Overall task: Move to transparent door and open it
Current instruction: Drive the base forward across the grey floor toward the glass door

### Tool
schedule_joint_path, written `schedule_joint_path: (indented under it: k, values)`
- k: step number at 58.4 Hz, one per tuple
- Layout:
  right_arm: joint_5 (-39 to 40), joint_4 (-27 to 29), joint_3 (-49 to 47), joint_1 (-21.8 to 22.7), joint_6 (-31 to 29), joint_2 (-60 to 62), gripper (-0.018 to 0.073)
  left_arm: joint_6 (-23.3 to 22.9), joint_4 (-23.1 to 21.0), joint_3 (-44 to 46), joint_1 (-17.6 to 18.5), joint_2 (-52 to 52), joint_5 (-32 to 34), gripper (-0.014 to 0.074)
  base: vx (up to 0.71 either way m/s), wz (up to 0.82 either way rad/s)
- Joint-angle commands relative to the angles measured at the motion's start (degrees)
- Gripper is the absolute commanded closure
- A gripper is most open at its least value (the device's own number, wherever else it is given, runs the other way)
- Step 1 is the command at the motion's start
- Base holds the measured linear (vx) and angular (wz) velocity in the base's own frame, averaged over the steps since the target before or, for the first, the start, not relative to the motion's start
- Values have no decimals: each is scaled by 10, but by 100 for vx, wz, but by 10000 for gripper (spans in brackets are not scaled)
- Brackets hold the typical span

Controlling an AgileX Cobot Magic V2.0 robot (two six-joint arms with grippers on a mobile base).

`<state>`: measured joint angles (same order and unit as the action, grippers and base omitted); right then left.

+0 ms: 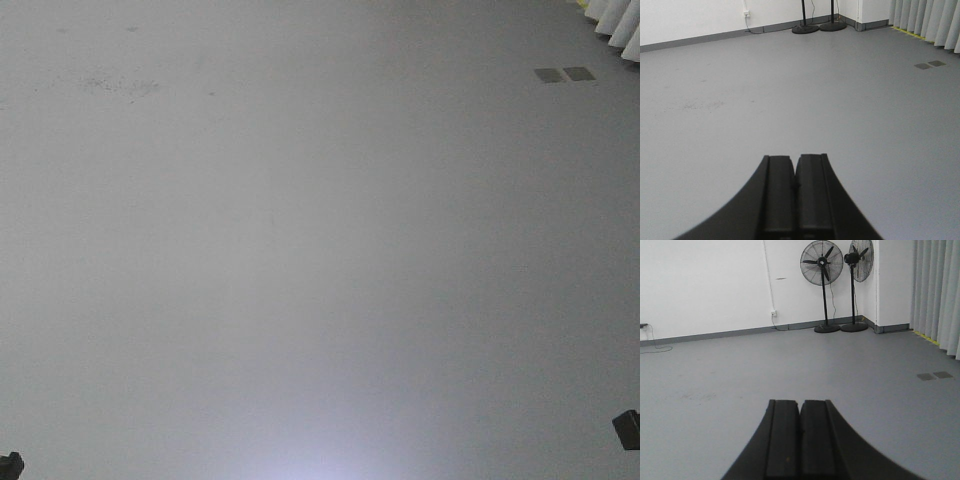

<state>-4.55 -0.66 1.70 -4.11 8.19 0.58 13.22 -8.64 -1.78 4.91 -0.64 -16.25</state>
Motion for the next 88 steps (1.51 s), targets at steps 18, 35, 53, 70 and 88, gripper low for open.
schedule_joint_path:
  k: [18,35,53,70,88]
  values:
    - [46,-2,2,3,-1,9,564,-2,-3,-6,3,-9,47,594,0,0]
    - [46,-2,2,3,-1,9,564,-2,-3,-6,3,-9,47,594,0,0]
    - [46,-2,2,3,-1,9,564,-2,-3,-6,3,-9,47,594,0,1]
    - [46,-2,2,3,-1,9,564,-2,-3,-6,3,-9,47,594,5,0]
    - [46,-2,2,3,-1,9,564,-2,-3,-6,3,-9,47,594,18,1]
